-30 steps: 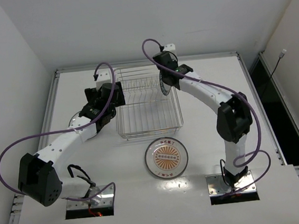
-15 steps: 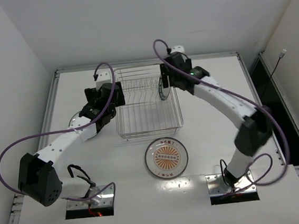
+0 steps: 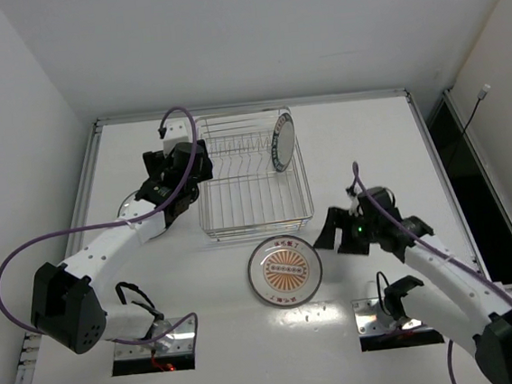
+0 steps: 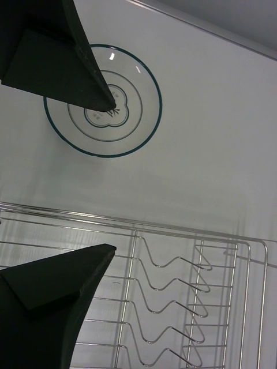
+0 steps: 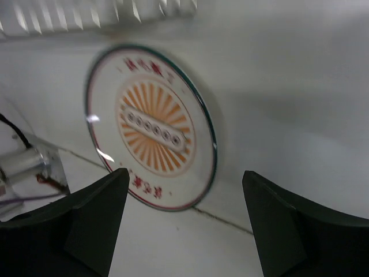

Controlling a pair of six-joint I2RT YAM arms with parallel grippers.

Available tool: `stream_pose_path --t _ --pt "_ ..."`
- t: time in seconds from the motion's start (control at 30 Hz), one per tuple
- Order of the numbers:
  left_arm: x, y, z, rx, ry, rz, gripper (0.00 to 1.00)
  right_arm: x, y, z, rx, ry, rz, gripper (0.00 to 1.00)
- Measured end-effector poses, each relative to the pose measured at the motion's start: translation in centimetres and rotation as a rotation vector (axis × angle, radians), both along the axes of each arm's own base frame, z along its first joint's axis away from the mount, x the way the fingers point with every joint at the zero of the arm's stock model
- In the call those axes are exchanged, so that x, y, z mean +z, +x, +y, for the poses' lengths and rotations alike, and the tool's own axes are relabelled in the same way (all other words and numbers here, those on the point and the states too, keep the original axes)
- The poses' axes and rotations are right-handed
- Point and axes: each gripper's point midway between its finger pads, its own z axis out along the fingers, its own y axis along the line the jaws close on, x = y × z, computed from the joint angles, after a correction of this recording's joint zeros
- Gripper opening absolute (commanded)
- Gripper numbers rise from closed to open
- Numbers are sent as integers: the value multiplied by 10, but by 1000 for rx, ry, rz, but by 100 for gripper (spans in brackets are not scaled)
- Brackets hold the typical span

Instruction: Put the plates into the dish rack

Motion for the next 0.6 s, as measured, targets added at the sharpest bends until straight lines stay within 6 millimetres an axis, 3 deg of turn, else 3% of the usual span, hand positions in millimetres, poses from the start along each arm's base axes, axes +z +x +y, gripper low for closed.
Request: stream_pose_path --t 0.1,0.17,0.2,0.4,0.6 --pt "1 0 2 8 5 -3 99 -70 -53 3 -20 103 253 76" --pt "1 0 2 12 7 -4 99 -95 -77 5 -45 165 357 76" --pt "1 0 3 13 8 -4 99 -98 -85 8 -52 207 403 76" --pt "1 0 3 15 8 -5 99 -96 -73 25 -31 316 441 74" --pt "1 0 3 16 9 -5 99 -99 -69 42 15 416 529 49"
